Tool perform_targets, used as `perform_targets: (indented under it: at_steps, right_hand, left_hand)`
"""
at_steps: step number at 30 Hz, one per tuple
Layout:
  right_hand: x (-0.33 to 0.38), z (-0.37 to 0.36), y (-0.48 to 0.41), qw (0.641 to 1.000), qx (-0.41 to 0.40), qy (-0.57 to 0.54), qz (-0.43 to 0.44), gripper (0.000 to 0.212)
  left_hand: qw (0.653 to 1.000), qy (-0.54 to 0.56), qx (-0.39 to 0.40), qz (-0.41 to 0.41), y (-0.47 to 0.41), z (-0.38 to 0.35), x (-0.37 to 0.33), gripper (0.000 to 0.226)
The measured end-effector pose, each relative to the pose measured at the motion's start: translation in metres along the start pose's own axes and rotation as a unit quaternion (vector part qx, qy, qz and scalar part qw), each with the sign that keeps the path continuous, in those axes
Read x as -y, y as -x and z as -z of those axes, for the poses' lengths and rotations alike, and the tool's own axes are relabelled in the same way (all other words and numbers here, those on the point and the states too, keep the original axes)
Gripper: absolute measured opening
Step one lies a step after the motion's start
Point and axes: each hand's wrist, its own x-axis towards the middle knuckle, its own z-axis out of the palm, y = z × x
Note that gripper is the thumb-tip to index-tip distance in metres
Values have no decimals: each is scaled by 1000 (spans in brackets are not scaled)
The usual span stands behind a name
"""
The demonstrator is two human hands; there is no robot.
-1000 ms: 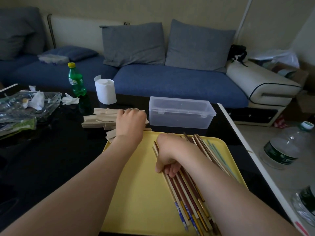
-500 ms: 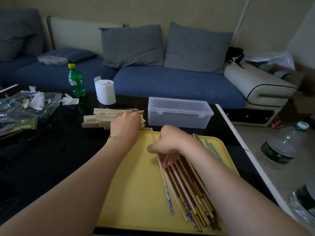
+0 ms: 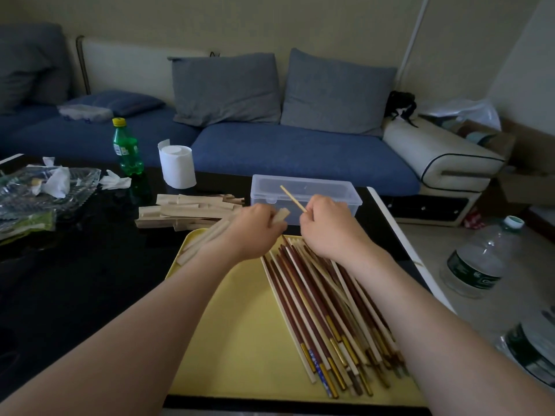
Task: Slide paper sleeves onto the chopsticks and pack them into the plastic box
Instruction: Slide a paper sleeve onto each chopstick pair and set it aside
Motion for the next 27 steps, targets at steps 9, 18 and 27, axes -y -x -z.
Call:
perform_targets:
  at_steps: [9,18,27]
  right_hand:
    - [-30,23,12,997,11,44,-61,36]
    - [-34,27,16,994,17,78,-70,39]
    - [-39,25,11,994,-5,105,-24,35]
  left_hand:
    - [991,118,64,25,6,0,-6,25]
    - [984,106,141,-15,14,2,-12,15]
    - [983,-1,174,-60,15,5,-15,19]
